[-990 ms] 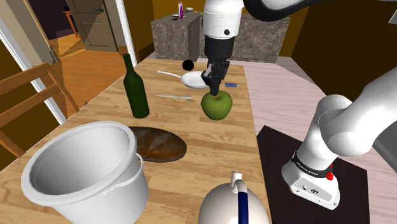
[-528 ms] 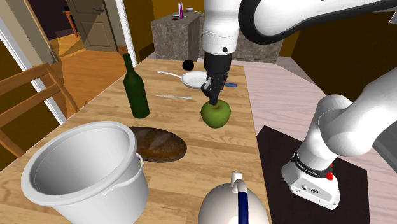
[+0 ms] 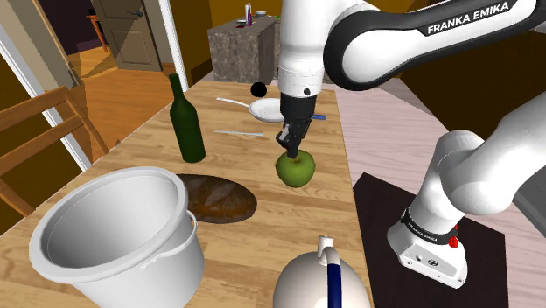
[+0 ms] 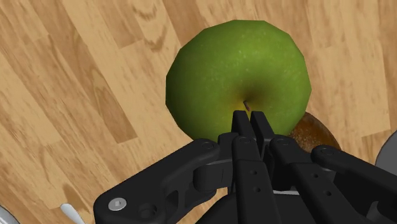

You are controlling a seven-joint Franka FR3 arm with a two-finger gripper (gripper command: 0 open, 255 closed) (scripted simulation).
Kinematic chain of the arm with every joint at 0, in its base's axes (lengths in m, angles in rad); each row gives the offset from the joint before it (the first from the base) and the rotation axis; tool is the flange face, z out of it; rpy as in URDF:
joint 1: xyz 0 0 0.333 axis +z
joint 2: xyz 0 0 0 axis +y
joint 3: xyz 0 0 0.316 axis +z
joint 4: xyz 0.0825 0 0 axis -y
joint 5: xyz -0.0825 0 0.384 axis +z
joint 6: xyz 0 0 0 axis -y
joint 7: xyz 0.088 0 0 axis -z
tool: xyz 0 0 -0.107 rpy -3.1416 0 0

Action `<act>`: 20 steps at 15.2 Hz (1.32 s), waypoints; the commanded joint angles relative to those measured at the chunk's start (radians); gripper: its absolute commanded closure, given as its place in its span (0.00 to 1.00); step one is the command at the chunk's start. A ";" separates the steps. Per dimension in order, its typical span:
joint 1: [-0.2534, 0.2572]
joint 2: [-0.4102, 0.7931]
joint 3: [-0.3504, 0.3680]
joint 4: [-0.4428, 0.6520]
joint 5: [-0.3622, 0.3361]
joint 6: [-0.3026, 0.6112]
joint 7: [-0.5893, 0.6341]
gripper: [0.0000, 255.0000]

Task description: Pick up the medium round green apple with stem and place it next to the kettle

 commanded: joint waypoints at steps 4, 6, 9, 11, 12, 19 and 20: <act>0.001 0.017 0.009 -0.054 0.002 0.072 0.005 1.00; 0.002 0.025 0.013 -0.075 0.003 0.100 0.007 1.00; 0.002 0.038 0.018 -0.105 0.003 0.144 0.009 1.00; 0.002 0.049 0.021 -0.125 0.003 0.173 0.011 1.00; 0.001 0.054 0.023 -0.134 0.003 0.188 0.012 1.00; 0.000 0.090 0.034 -0.181 0.000 0.271 0.019 1.00; 0.000 0.091 0.034 -0.181 0.000 0.271 0.019 1.00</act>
